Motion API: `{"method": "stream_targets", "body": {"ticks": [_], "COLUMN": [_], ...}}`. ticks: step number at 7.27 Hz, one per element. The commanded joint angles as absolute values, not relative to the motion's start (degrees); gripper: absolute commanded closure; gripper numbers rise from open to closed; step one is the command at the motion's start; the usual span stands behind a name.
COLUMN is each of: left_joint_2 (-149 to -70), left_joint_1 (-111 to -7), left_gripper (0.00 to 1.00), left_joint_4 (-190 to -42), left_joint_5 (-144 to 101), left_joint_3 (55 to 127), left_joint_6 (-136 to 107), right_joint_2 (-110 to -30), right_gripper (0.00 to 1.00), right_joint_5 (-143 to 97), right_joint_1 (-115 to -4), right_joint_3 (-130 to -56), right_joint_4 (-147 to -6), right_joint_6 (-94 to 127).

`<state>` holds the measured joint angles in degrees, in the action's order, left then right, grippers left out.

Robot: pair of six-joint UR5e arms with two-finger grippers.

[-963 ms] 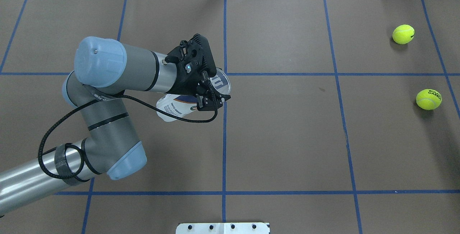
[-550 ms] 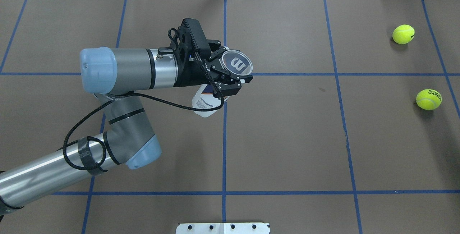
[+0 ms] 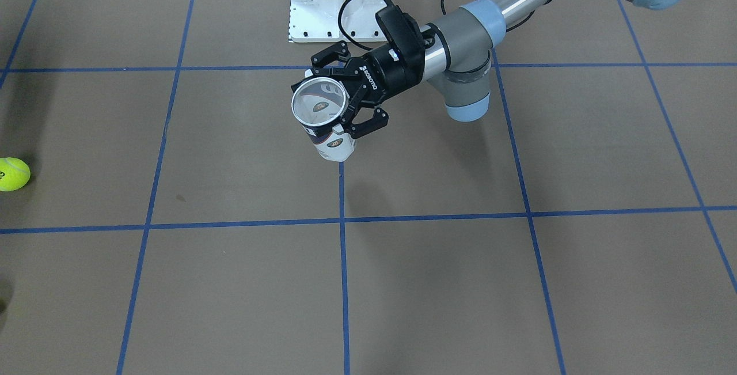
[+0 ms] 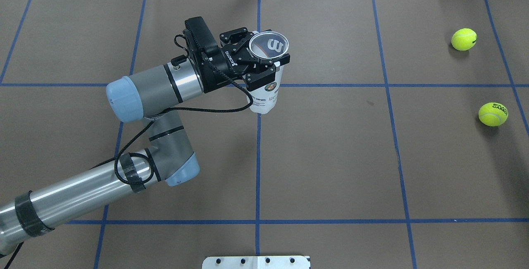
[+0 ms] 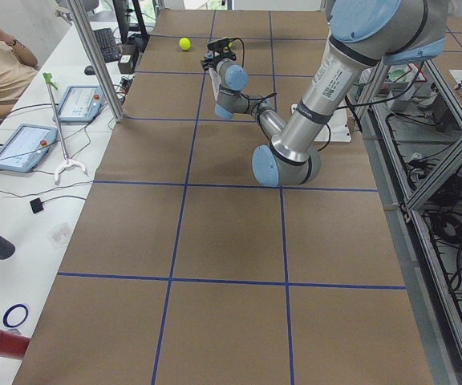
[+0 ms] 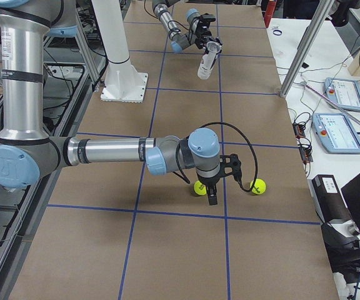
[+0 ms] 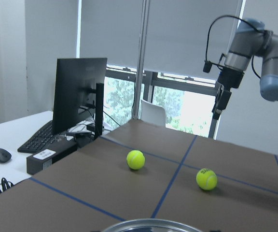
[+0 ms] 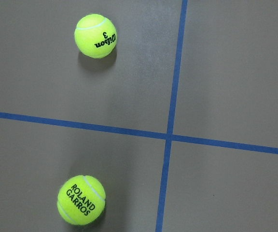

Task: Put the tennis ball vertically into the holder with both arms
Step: 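Lift and rotate the can upright with the left gripper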

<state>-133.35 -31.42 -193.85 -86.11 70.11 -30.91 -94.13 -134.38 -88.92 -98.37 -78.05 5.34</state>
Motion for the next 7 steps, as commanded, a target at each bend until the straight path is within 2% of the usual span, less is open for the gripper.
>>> {"method": "stream_targets", "body": {"ticks": [1,4,7], "left_joint_2": [-135.1,-134.8,-134.7], "left_joint_1": [-29.0,-28.7,-27.2], "left_gripper": [0.48,0.47,0.45], "left_joint_4": [-201.7,-202.9,-202.9], "left_joint_5": [-79.1,-78.8,-78.8], "left_joint_3": [63.6,58.7,57.6], "left_joint_6": [-31.2,-30.6,-30.1], "right_joint_2": [-94.0,-93.4,-93.2], "right_gripper": [0.00,0.00,0.00], "right_joint_5": [-134.6,-134.6,-135.1], "right_joint_1": [-88.9,-88.9,-88.9], "right_joint_3": [-98.6,-98.4,-98.6], "right_joint_4": [-77.9,-77.9,-77.9], "right_joint_6": [6.8,6.7,6.8]}}
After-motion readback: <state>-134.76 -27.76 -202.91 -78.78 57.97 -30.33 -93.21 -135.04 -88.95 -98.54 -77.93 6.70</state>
